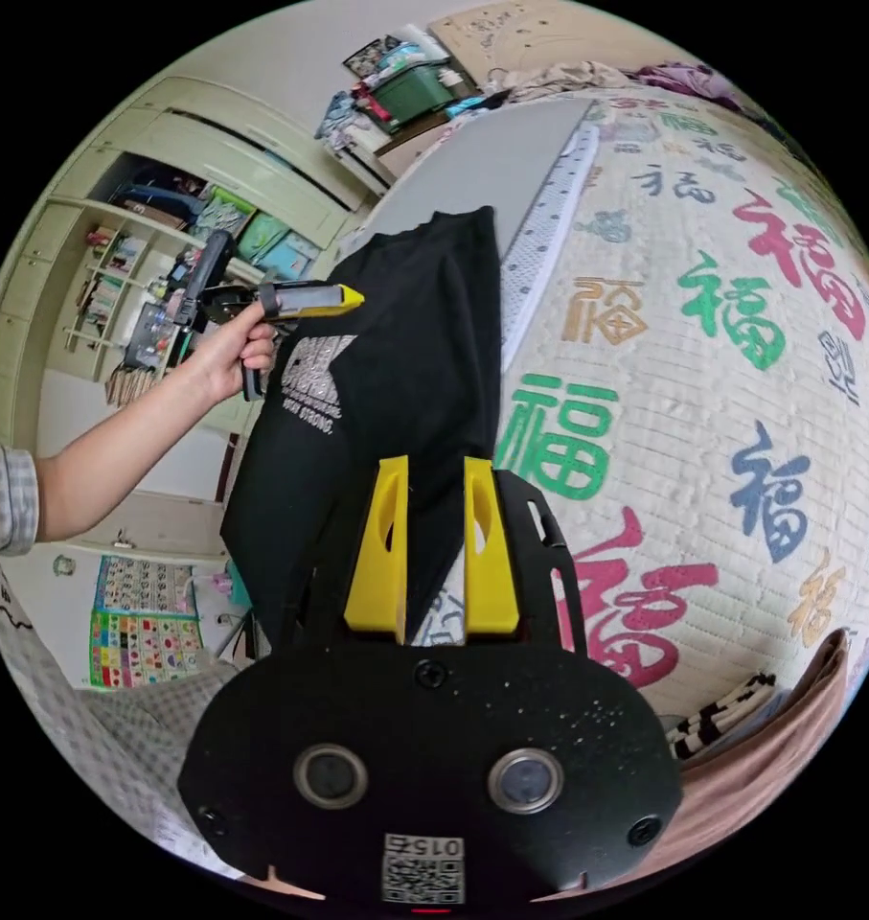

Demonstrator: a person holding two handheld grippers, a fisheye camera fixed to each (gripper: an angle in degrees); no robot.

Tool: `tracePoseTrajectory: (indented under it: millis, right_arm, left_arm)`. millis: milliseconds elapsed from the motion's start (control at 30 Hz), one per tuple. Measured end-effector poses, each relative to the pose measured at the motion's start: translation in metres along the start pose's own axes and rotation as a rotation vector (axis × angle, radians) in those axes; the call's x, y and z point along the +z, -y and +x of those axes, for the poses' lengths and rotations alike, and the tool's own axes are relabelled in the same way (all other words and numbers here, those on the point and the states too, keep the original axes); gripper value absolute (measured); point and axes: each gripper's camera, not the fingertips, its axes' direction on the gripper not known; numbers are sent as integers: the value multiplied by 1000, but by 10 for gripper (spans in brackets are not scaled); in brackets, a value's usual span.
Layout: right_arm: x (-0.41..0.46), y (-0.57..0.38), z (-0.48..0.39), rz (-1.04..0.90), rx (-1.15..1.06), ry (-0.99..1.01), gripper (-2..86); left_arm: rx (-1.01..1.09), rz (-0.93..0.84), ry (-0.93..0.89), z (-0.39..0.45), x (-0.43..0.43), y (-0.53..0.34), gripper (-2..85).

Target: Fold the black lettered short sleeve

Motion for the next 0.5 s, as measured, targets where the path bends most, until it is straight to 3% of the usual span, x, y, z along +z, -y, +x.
tracePoseTrajectory:
  millis: [233, 500]
  right_arm:
    - [-61, -30, -67, -150, -101, -38, 51]
    - [-238, -86, -127, -190, -39, -230, -3]
  left_arm:
    - [-24, -49, 36, -47, 26, -41, 31]
    - [83, -63, 111, -80, 47, -55, 8]
